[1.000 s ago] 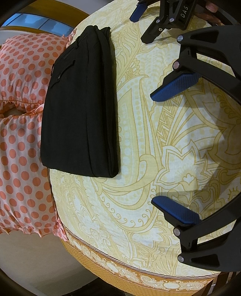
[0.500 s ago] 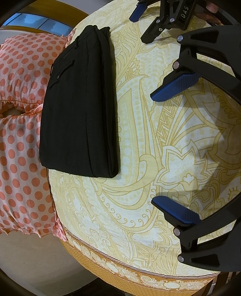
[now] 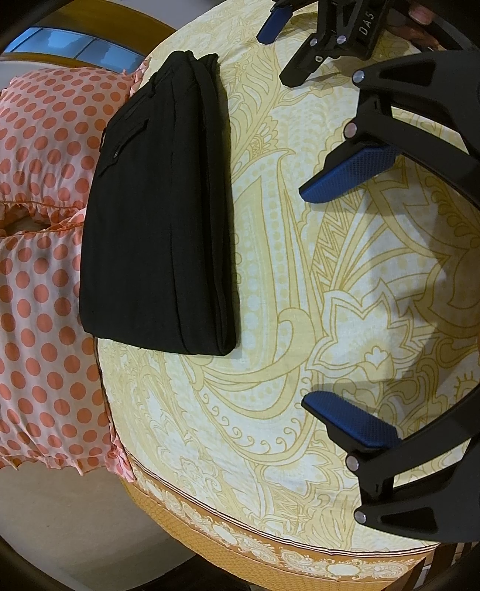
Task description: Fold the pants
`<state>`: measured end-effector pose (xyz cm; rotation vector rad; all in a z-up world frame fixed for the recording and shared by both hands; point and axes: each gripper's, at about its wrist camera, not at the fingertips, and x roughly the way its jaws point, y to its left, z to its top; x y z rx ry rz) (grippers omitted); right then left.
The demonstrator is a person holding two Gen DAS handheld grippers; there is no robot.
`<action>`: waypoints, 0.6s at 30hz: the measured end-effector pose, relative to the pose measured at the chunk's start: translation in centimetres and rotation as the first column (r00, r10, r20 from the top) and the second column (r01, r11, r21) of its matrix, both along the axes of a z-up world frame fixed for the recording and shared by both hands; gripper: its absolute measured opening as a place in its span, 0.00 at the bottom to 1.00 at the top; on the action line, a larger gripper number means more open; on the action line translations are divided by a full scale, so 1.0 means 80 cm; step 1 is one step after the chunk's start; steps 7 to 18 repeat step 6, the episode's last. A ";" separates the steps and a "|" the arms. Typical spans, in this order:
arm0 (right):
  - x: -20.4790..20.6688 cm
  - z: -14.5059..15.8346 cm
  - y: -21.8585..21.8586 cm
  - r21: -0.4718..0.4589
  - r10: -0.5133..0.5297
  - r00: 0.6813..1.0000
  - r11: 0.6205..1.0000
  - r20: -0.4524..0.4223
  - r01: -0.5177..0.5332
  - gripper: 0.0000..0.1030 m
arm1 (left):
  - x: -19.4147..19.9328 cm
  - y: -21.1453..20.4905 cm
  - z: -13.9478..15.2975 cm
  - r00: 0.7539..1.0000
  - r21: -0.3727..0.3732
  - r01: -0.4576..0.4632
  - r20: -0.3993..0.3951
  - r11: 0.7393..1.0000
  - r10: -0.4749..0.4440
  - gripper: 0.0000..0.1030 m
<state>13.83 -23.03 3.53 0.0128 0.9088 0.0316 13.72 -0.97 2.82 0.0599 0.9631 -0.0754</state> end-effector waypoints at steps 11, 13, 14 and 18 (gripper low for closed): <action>0.000 0.000 0.000 0.000 0.000 1.000 1.000 0.000 0.000 0.99 | -0.002 0.000 0.000 1.000 -0.001 0.003 0.013 1.000 -0.003 0.98; 0.000 0.000 0.000 0.000 0.000 1.000 1.000 0.000 0.000 0.99 | -0.002 0.000 0.000 1.000 -0.001 0.003 0.013 1.000 -0.003 0.98; 0.000 0.000 0.000 0.000 0.000 1.000 1.000 0.000 0.000 0.99 | -0.002 0.000 0.000 1.000 -0.001 0.003 0.013 1.000 -0.003 0.98; 0.000 0.000 0.000 0.000 0.000 1.000 1.000 0.000 0.000 0.99 | -0.002 0.000 0.000 1.000 -0.001 0.003 0.013 1.000 -0.003 0.98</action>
